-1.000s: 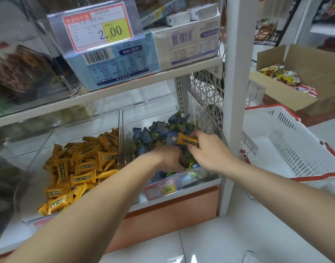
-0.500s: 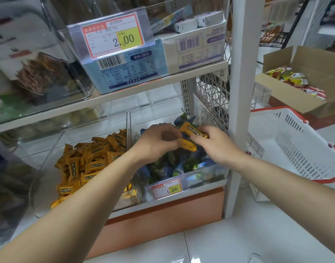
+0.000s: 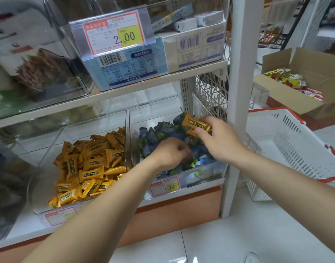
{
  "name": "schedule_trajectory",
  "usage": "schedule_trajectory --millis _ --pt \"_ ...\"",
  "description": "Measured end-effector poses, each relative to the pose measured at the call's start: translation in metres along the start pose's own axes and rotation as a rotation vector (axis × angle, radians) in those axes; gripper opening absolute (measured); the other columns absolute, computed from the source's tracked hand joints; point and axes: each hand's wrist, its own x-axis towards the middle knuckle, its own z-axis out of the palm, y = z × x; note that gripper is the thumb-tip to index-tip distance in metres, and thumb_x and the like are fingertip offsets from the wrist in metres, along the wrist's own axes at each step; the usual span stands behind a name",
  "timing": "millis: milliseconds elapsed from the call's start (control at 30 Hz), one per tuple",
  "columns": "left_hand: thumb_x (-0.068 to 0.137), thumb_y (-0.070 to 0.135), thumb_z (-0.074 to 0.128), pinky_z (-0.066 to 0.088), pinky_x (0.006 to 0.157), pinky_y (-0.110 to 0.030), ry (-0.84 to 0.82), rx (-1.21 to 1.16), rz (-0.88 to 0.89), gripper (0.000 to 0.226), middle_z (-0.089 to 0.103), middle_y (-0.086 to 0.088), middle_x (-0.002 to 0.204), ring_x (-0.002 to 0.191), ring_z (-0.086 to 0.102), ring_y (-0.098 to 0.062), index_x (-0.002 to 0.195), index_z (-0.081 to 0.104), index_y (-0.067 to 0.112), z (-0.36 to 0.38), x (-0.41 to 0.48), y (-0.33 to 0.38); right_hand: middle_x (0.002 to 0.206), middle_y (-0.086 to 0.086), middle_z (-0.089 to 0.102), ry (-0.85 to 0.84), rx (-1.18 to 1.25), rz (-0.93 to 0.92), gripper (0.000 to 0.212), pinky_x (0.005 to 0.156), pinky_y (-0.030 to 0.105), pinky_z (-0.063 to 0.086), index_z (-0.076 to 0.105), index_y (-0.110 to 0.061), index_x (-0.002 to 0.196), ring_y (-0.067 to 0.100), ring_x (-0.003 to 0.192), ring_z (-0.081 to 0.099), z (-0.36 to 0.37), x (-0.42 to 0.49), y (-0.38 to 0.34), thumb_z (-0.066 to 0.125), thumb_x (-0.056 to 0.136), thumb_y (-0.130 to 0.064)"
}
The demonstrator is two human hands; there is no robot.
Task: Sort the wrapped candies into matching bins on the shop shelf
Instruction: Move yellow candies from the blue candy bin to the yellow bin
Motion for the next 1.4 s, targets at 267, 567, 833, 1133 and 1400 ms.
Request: schedule_trajectory --millis 267,567,833,1133,1400 --pt "0.099 0.027 0.049 0.043 0.093 -0.035 -0.274 0.153 -0.059 0.031 0.064 -0.005 0.124 0.110 0.057 -0.024 0.124 0.065 0.016 0.014 0.012 0.021 0.113 0.012 0.067 -0.079 -0.176 0.078 0.030 0.078 0.032 0.039 0.057 -0.011 0.127 0.033 0.105 0.060 0.015 -0.007 0.013 0.051 0.102 -0.027" --pt "0.100 0.024 0.043 0.030 0.097 -0.027 -0.386 0.144 -0.093 0.038 0.051 -0.003 0.145 0.128 0.046 -0.022 0.136 0.056 0.018 0.019 0.010 0.021 0.103 0.008 0.058 -0.105 -0.201 0.043 0.025 0.075 0.029 0.034 0.057 -0.009 0.122 0.021 0.088 0.048 0.018 -0.013 0.015 0.053 0.102 -0.024" --pt "0.097 0.017 0.046 0.036 0.071 -0.007 -0.444 0.037 -0.153 0.014 0.051 0.005 0.105 0.092 0.046 -0.012 0.108 0.053 0.023 -0.012 0.000 0.010 0.097 0.002 0.052 -0.120 -0.194 0.025 0.021 0.074 0.030 0.036 0.057 -0.012 0.118 0.020 0.085 0.047 0.018 -0.013 0.015 0.053 0.101 -0.024" --pt "0.098 0.027 0.061 0.048 0.094 -0.025 -0.325 0.075 0.108 0.026 0.063 0.020 0.115 0.102 0.061 -0.004 0.124 0.064 0.027 -0.040 -0.031 0.000 0.099 0.000 0.056 -0.088 -0.152 0.045 0.025 0.075 0.030 0.038 0.059 -0.015 0.121 0.024 0.094 0.056 0.021 -0.013 0.011 0.053 0.101 -0.028" --pt "0.092 0.016 0.070 0.054 0.067 -0.024 0.175 -0.442 0.141 0.010 0.067 -0.021 0.085 0.074 0.065 -0.022 0.095 0.076 0.023 -0.040 -0.051 -0.003 0.093 -0.014 0.067 -0.070 0.295 0.159 0.029 0.071 0.023 0.048 0.063 -0.023 0.126 0.010 0.085 0.066 0.009 -0.009 0.003 0.062 0.098 -0.025"
